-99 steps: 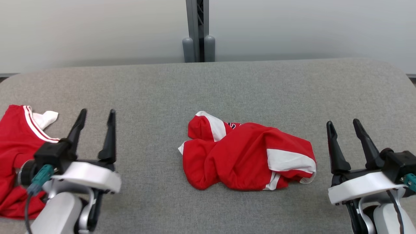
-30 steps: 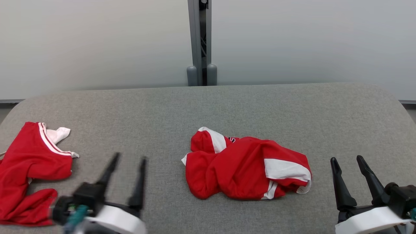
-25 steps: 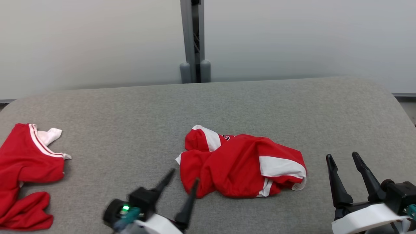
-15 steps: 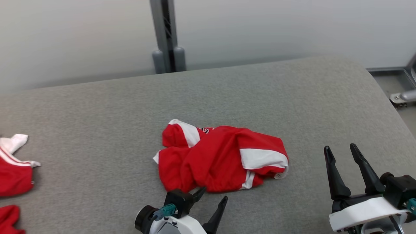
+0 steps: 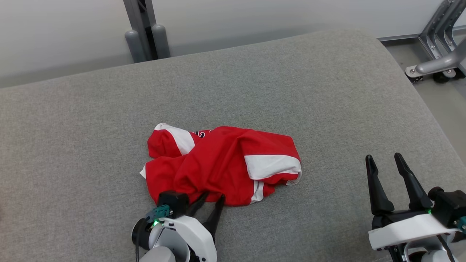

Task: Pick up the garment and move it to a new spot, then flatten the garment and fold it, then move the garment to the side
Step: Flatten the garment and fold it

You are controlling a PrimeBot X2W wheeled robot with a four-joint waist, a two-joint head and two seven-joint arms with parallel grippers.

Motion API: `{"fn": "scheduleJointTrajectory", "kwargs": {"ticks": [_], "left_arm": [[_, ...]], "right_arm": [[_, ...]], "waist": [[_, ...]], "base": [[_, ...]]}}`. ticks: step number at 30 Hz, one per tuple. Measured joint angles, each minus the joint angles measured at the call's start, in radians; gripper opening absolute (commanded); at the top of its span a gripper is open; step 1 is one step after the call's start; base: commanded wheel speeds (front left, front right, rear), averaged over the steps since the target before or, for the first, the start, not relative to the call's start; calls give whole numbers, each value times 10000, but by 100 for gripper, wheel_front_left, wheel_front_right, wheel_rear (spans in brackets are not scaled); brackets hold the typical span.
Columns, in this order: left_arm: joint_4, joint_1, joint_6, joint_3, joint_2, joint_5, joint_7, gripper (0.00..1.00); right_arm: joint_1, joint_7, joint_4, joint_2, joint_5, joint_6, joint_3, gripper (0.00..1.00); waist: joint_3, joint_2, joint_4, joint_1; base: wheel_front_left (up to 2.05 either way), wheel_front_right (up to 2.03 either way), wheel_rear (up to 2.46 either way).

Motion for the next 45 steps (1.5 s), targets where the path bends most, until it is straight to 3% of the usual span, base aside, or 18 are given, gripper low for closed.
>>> {"fn": "scheduleJointTrajectory", "kwargs": {"ticks": [1, 5, 10, 15, 22, 29, 31, 34, 41, 42, 43, 44, 45], "left_arm": [[19, -48, -59, -44, -2, 4, 12, 0], [-366, -163, -109, -174, 188, 259, -61, 0], [-1390, -167, 25, -263, 849, 546, 161, 0], [-3597, -60, 320, -245, 2090, 754, 1223, 0], [-6911, 488, 1089, 359, 4222, 857, 3001, 0], [-8305, 697, 1546, 995, 5666, 662, 4408, 0], [-8163, 664, 1455, 974, 5766, 583, 4589, 0], [-7511, 373, 1340, 913, 5396, 512, 4428, 0], [-4746, -5, 1053, 876, 3670, 36, 2880, 0], [-4318, -57, 976, 872, 3432, -73, 2704, 12], [-3933, -107, 968, 871, 3212, -127, 2491, 45], [-3568, -138, 966, 938, 3018, -130, 2182, 100], [-3271, -170, 930, 970, 2840, -190, 1946, 100]], "right_arm": [[-46, -33, 8, 2, 23, 0, 8, 100], [-53, -174, 63, 0, 92, 0, -111, 100], [-61, -240, 127, 2, 109, 0, -336, 100], [-187, -261, 169, 2, 132, 0, -522, 100], [-218, -263, 203, 4, 48, 0, -792, 100], [-309, -144, 226, 2, -165, 0, -752, 100], [-366, -107, 228, 10, -174, 0, -685, 100], [-425, -67, 240, 6, -173, 0, -614, 100], [-480, -29, 316, 6, -151, 0, -364, 100], [-480, -19, 336, 4, -144, 0, -351, 100], [-480, 10, 355, 8, -144, 0, -337, 100], [-480, 12, 360, 8, -144, 0, -320, 100], [-480, 21, 366, 6, -144, 0, -322, 100]], "waist": [[23, 0, 5, 0], [70, 0, 153, 0], [65, 0, 422, 0], [21, 0, 796, 0], [-54, 0, 1412, 0], [-323, 0, 1932, 0], [-375, 0, 1984, 0], [-398, 0, 1985, 0], [-397, 0, 1755, 0], [-408, 0, 1725, 0], [-426, 0, 1701, 0], [-440, 0, 1684, 0], [-451, 0, 1669, 0]], "base": [[0, 0, 0], [0, 0, 0], [0, 0, 0], [0, 0, 0], [0, 0, 0], [0, 0, 0], [0, 0, 0], [0, 0, 0], [0, 0, 0], [0, 0, 0], [0, 0, 0], [0, 0, 0], [0, 0, 0]]}}
